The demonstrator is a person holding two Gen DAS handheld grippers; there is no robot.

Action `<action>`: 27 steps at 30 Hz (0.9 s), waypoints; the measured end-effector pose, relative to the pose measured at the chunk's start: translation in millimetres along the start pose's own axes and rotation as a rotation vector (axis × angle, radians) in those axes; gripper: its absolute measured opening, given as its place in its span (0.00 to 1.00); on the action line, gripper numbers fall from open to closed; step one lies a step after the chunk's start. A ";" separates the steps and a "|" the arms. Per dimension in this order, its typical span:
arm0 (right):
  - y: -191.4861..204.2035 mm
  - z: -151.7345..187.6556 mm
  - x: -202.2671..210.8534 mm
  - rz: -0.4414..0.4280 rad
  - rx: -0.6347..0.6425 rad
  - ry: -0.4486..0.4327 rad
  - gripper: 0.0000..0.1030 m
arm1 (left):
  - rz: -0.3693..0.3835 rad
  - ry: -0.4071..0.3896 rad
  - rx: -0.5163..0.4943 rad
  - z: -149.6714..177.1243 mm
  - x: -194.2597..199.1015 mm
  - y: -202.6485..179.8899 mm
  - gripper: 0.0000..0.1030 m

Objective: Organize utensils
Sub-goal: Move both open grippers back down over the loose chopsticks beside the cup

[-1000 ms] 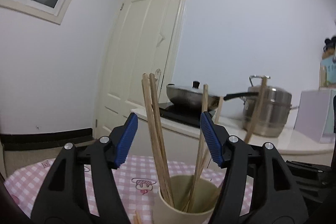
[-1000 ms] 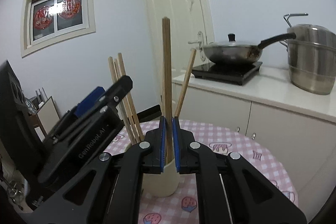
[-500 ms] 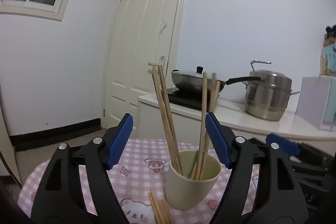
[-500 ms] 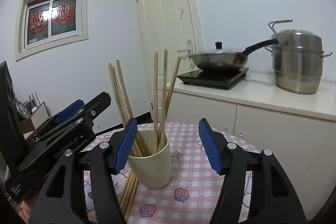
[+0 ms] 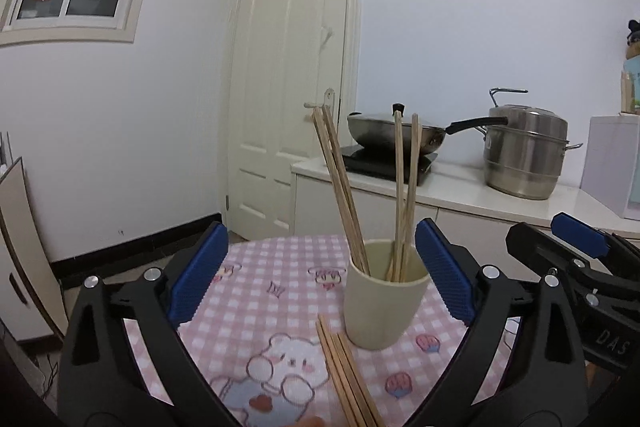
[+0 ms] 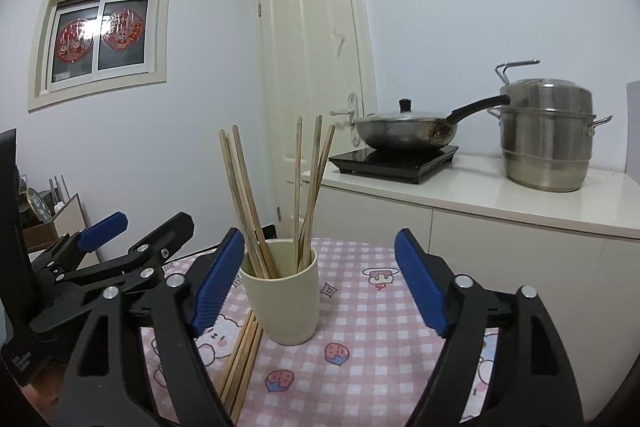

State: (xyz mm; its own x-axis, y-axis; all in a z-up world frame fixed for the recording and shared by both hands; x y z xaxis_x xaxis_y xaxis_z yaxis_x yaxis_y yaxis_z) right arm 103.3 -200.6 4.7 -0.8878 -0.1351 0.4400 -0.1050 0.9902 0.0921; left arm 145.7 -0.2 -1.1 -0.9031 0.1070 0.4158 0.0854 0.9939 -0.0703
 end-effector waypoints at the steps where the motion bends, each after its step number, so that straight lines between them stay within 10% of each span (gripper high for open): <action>1: 0.3 1.8 2.5 0.004 0.001 0.001 0.76 | -0.014 0.000 0.002 2.1 3.4 -0.6 0.91; 27: 2.8 23.0 54.0 0.018 -0.014 0.011 0.90 | -0.035 0.049 -0.047 30.3 50.1 -8.3 0.94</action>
State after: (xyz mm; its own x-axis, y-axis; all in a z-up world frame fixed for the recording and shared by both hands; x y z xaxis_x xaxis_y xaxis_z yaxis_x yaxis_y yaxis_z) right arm 44.8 -204.3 8.1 -0.8843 -0.1179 0.4518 -0.0831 0.9919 0.0963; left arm 87.0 -4.0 -7.2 -0.8845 0.0722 0.4609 0.0746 0.9971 -0.0130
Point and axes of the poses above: each gripper's, at about its wrist camera, not at the fingertips, and x roughly against the way its jaws point, y to its left, z to its underside, the point moved 2 cm from there along -x, roughly the way its jaws point, and after that the axes turned 14 degrees about y, right-handed, at the moved point
